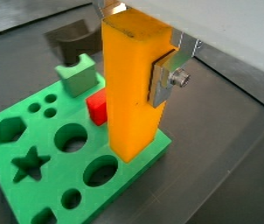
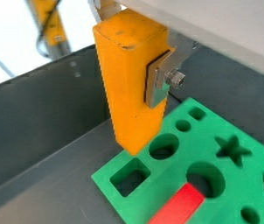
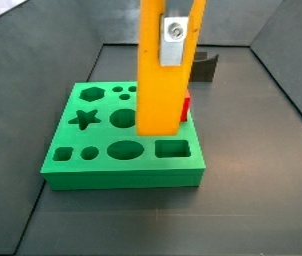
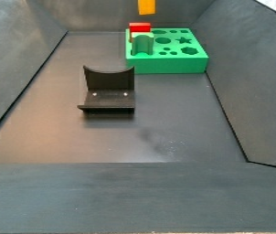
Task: Pick up the rectangle object. Move up. Move to above the board. Insert the rectangle object.
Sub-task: Insert the rectangle object.
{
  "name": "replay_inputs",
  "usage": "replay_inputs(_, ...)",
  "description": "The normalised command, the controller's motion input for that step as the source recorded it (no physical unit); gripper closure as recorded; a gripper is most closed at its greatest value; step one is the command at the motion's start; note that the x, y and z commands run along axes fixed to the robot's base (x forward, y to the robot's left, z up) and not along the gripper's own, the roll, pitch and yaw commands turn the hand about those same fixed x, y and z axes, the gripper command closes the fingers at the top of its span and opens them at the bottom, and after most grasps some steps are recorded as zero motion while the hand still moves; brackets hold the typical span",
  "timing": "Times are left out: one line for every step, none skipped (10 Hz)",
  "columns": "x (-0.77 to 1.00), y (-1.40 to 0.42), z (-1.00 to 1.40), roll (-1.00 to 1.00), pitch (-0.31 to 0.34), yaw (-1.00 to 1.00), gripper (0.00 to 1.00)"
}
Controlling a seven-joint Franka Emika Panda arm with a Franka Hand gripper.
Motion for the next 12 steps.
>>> replay_inputs(0.00,0.00,-0.13,0.00,0.000,0.00,1.00)
replay_inputs(0.57,0.06,-0.51,0.11,0.000,-0.35,1.00)
replay_inputs(0.54,0.14,-0.59,0.19,-0.031,-0.32,1.00)
replay_inputs(0.40,0.22,-0.47,0.17,-0.050,-0.21,1.00)
replay_inputs(0.25,0.20,-0.12,-0.05,0.000,-0.02,1.00)
replay_inputs(0.00,-0.01,-0.16,0.00,0.000,0.00,1.00)
replay_inputs(0.12,0.00,-0.44,0.11,0.000,0.00,1.00)
replay_inputs(0.25,-0.06,-0.53,0.08,0.000,0.00,1.00)
replay_inputs(0.00,0.00,-0.34,0.01,-0.027,0.00,1.00)
replay_inputs(0.00,0.00,0.00,0.00,-0.004,0.00,1.00)
replay_inputs(-0.14,0.02,-0.20,0.10,-0.004,0.00,1.00)
replay_inputs(-0.60,0.02,-0.34,0.16,-0.144,0.00,1.00)
